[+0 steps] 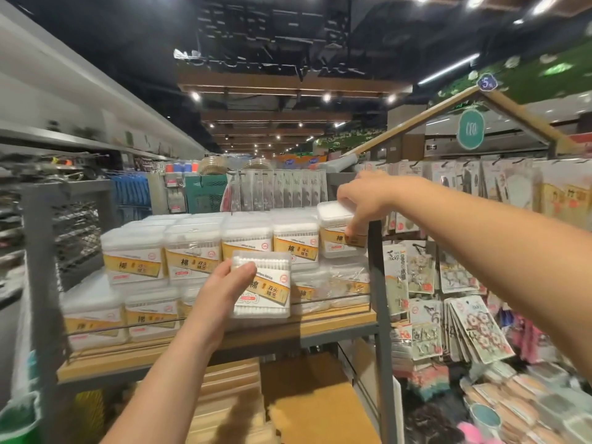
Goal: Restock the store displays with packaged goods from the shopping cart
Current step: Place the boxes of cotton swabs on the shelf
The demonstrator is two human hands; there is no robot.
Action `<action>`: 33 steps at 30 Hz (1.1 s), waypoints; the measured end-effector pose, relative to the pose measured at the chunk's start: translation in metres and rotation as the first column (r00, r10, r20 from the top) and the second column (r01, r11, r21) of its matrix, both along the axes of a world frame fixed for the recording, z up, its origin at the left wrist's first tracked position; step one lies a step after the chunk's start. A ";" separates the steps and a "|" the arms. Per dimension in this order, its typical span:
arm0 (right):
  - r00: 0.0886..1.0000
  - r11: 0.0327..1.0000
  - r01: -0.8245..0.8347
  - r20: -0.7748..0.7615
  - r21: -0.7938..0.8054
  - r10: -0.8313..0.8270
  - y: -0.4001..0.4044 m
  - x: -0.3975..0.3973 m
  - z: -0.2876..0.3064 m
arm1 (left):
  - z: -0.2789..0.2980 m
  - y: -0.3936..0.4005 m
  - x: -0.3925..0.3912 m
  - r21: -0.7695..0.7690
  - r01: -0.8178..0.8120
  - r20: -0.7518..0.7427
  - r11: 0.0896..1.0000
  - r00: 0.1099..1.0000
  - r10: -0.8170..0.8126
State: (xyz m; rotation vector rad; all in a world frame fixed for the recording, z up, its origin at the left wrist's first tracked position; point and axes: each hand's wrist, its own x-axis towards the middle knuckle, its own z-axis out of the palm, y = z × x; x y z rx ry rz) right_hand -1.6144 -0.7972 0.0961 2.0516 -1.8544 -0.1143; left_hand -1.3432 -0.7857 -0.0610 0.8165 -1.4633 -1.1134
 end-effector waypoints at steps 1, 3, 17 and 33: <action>0.999 1.000 -0.005 -0.049 -0.013 0.005 -0.002 -0.002 -0.003 | 0.002 0.002 0.001 -0.011 -0.003 0.019 1.000 1.000 0.003; 0.993 0.999 -0.005 -0.120 -0.033 0.001 -0.005 -0.004 -0.007 | 0.006 0.004 0.004 -0.030 -0.027 0.061 0.999 0.998 0.029; 0.994 0.971 -0.090 0.039 -0.223 0.101 0.005 0.013 -0.019 | 0.017 0.005 0.019 -0.136 -0.018 -0.039 0.991 0.999 0.013; 0.282 0.809 -0.550 0.865 -0.209 0.416 -0.025 0.147 0.017 | 0.059 0.001 0.083 -0.336 -0.578 -0.276 0.744 0.815 0.509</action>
